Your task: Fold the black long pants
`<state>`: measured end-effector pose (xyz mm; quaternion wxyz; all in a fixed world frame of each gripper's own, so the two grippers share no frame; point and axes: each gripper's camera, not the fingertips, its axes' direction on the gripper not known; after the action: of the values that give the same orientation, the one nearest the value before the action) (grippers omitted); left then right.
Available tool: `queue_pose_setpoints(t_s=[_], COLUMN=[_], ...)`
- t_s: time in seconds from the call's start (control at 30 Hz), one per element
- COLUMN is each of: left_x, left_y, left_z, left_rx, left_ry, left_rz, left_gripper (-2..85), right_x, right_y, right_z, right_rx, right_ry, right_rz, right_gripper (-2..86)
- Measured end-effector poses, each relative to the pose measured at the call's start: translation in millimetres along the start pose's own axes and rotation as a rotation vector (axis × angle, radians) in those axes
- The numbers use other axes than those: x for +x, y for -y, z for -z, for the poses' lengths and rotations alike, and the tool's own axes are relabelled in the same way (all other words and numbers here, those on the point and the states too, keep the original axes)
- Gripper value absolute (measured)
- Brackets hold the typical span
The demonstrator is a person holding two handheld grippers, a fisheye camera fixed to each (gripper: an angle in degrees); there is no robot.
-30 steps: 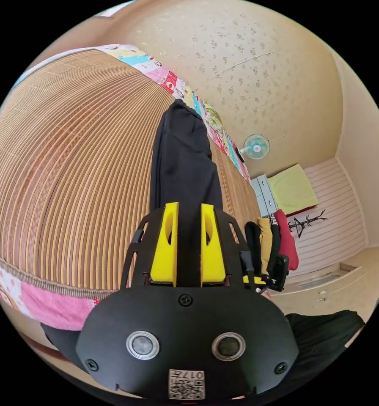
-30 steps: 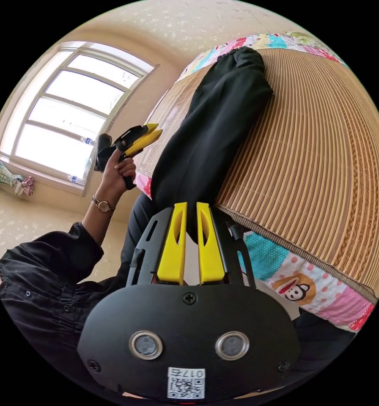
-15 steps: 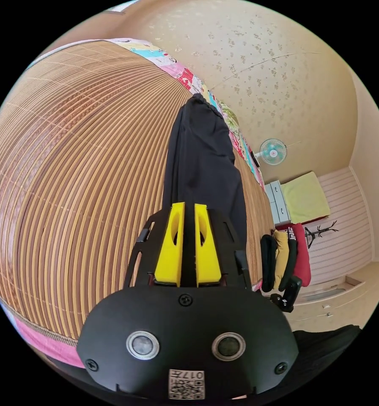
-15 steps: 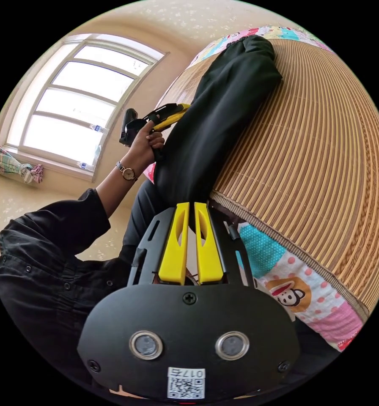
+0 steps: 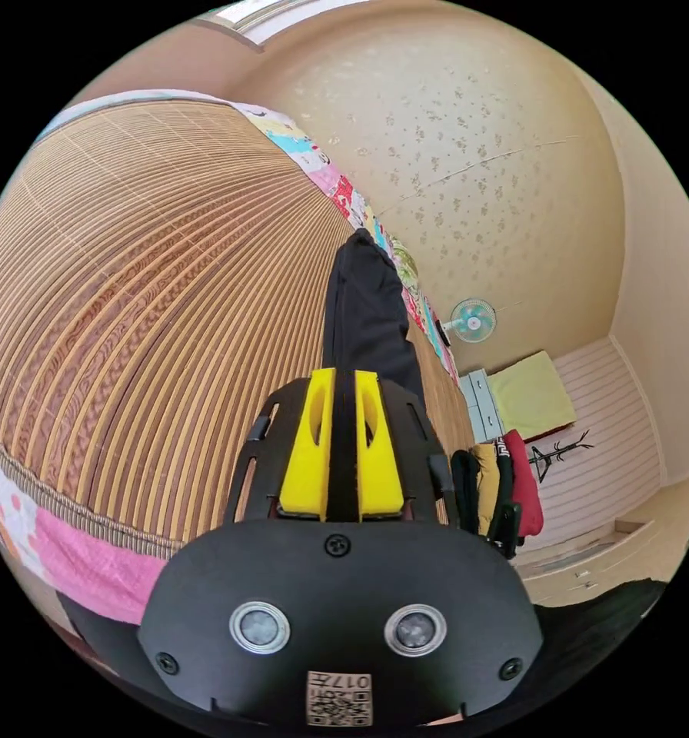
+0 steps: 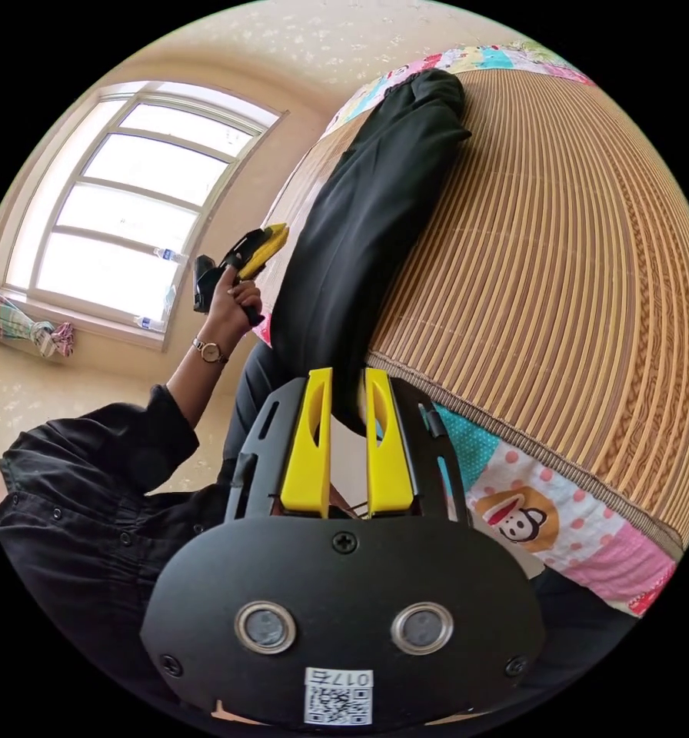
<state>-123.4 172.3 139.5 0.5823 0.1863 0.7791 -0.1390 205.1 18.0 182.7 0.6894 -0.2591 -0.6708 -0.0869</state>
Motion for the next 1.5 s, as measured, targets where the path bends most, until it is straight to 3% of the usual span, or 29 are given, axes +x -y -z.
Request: queue_pose_setpoints(t_s=[0.1,0.27,0.33,0.5,0.6,0.7,0.87,1.03,1.17,1.33,1.5], left_x=[8,26,31,42,28,15,12,12,12,13,75], left_y=[-26,-62,-71,-96,-115,-121,-102,-96,-105,-113,-116], left_z=[-4,-13,-12,-24,-37,-23,14,-15,-13,0,81], left_rx=[-0.136,-0.258,-0.263,-0.469,-0.623,-0.531,-0.309,-0.419,-0.396,-0.434,-0.258], left_ry=[0.040,0.153,0.178,0.060,0.100,0.044,-0.095,-0.130,-0.086,-0.182,-0.497], left_rz=[-0.046,-0.124,-0.110,-0.133,-0.090,-0.056,-0.083,-0.101,-0.093,-0.085,-0.301], left_gripper=[12.7,7.5,5.6,4.5,6.1,9.9,10.7,11.4,9.2,5.6,5.1], right_x=[7,10,8,7,12,33,49,56,56,41,-12], right_y=[0,10,12,-25,-53,-64,-65,-55,-61,-72,-105], right_z=[-3,-19,-23,-4,-1,9,49,32,13,13,86], right_rx=[0.028,0.044,0.036,-0.003,-0.120,-0.161,0.073,0.063,0.067,0.070,0.194], right_ry=[0.044,0.126,0.064,0.050,0.005,0.003,0.146,0.192,0.302,0.268,0.464], right_rz=[-0.027,-0.040,-0.048,-0.007,0.065,0.031,0.004,-0.003,-0.027,0.002,0.211], right_gripper=[8.8,7.7,6.0,4.2,4.5,6.4,9.4,9.8,8.5,4.1,2.0])
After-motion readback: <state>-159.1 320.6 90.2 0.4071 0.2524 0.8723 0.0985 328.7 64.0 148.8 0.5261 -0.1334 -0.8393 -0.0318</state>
